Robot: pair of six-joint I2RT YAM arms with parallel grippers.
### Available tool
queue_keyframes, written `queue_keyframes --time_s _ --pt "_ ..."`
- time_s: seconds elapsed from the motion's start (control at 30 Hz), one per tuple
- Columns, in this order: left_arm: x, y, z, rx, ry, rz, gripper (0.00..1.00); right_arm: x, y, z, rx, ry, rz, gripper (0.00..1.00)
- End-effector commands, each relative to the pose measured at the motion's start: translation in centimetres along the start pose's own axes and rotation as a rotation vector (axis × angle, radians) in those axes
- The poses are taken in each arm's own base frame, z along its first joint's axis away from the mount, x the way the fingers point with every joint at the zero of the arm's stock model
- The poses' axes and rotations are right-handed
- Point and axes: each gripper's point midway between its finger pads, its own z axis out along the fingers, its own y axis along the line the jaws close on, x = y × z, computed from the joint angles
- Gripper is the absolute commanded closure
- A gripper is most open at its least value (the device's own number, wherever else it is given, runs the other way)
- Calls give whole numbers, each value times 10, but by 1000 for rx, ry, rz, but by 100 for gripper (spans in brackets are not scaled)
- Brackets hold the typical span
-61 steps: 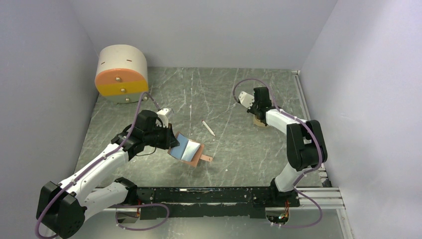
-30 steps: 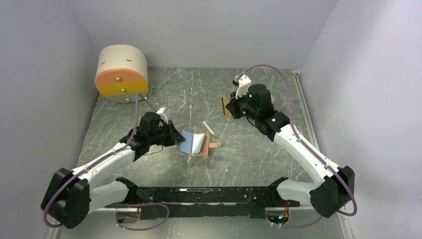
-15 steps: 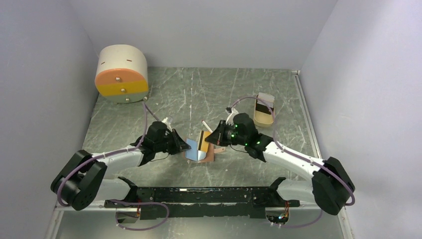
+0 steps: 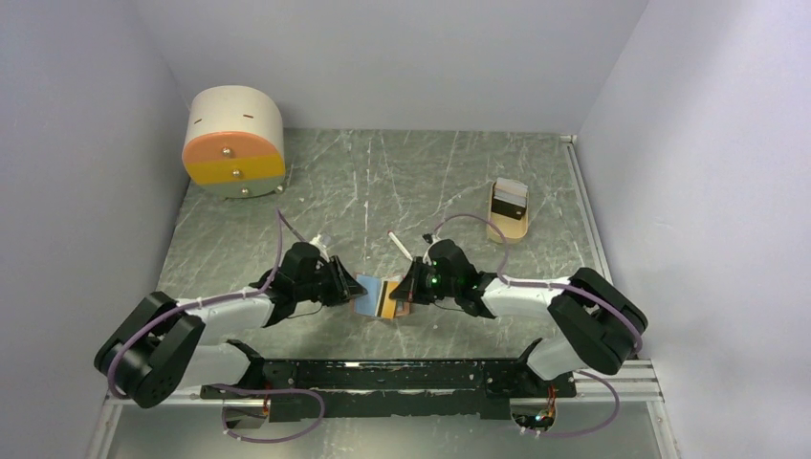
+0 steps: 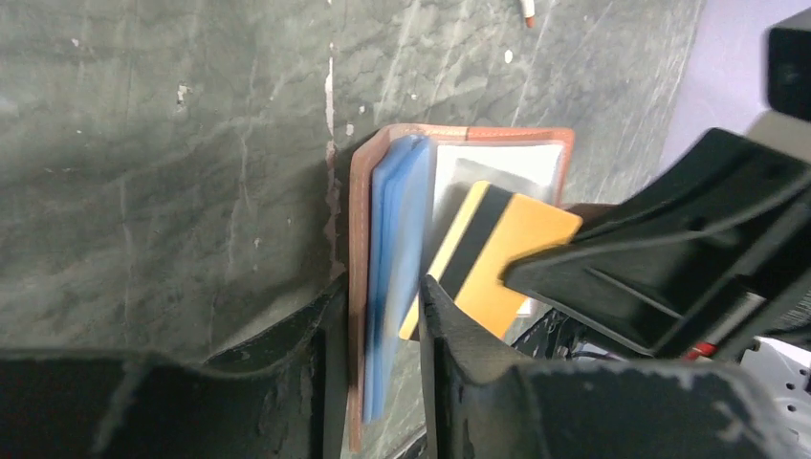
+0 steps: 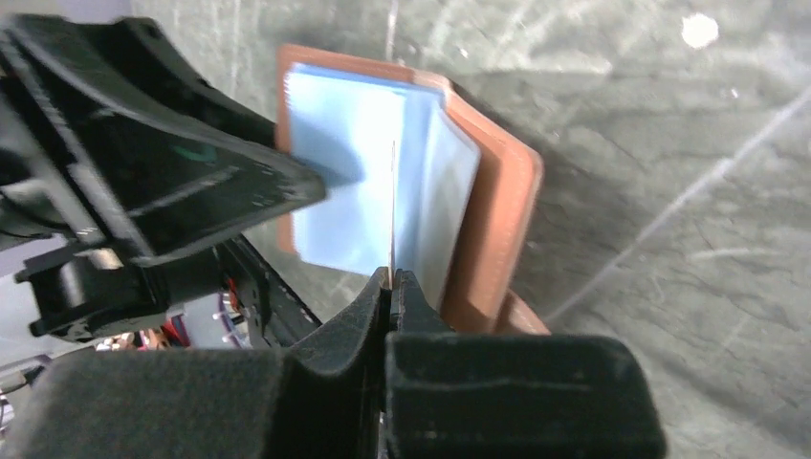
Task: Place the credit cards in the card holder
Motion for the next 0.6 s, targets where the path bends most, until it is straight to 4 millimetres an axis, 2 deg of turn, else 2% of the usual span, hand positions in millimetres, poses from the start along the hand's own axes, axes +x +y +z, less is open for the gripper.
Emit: queue_keyframes --time_s 0.0,0.07,0.37,0.57 --pt "-2 4 -9 -22 -29 68 64 8 -7 1 -23 -7 16 100" --pt "-3 6 -13 -22 -49 76 66 11 -12 1 -12 -4 4 100" --pt "-6 16 -18 -80 -67 124 91 6 -17 6 -15 7 -27 100" --pt "6 12 -16 -14 -13 170 91 -3 -15 3 -51 -29 -12 100"
